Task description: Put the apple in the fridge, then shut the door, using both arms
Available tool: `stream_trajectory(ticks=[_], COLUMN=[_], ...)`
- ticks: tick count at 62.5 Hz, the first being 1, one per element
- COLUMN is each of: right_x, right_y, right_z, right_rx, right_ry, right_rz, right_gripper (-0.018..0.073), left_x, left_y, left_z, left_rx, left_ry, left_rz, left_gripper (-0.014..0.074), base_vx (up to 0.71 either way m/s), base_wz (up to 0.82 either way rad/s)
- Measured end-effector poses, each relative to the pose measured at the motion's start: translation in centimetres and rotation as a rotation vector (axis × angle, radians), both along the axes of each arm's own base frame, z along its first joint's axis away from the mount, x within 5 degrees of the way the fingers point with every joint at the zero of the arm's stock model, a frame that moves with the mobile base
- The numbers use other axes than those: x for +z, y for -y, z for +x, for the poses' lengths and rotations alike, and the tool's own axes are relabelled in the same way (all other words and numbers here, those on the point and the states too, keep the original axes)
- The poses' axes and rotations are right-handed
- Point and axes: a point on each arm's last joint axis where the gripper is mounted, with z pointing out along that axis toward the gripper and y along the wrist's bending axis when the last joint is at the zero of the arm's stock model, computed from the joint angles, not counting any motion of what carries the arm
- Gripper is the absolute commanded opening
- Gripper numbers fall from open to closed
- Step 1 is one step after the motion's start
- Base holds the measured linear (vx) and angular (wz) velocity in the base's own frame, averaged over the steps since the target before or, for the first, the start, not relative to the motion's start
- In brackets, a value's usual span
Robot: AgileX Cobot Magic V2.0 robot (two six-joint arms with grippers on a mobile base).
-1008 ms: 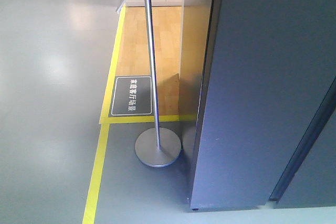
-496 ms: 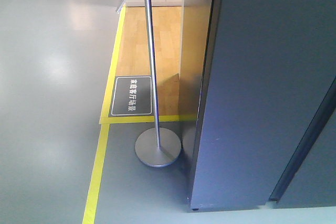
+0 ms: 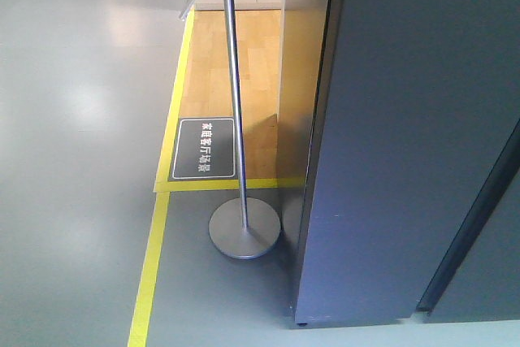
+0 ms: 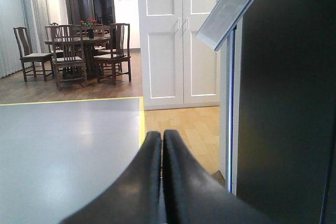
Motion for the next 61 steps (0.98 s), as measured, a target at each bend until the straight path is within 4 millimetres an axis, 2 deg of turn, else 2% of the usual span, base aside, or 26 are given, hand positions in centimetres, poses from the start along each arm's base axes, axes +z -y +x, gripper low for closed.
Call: stream_trajectory(ticks=[61], right_x=[-0.07], right_y=[0.00], right_z=[0.00], right_rx=[0.000], right_ry=[-0.004], right_rz=[-0.024], right_gripper=[-0.0004], left_x=[0.00], left_y=[0.00], left_z=[0.00], left_rx=[0.000], left_ry=[0.000], left_rz=[0.000], left_gripper=[-0.0006], base_vx=[0.00], base_wz=[0.00])
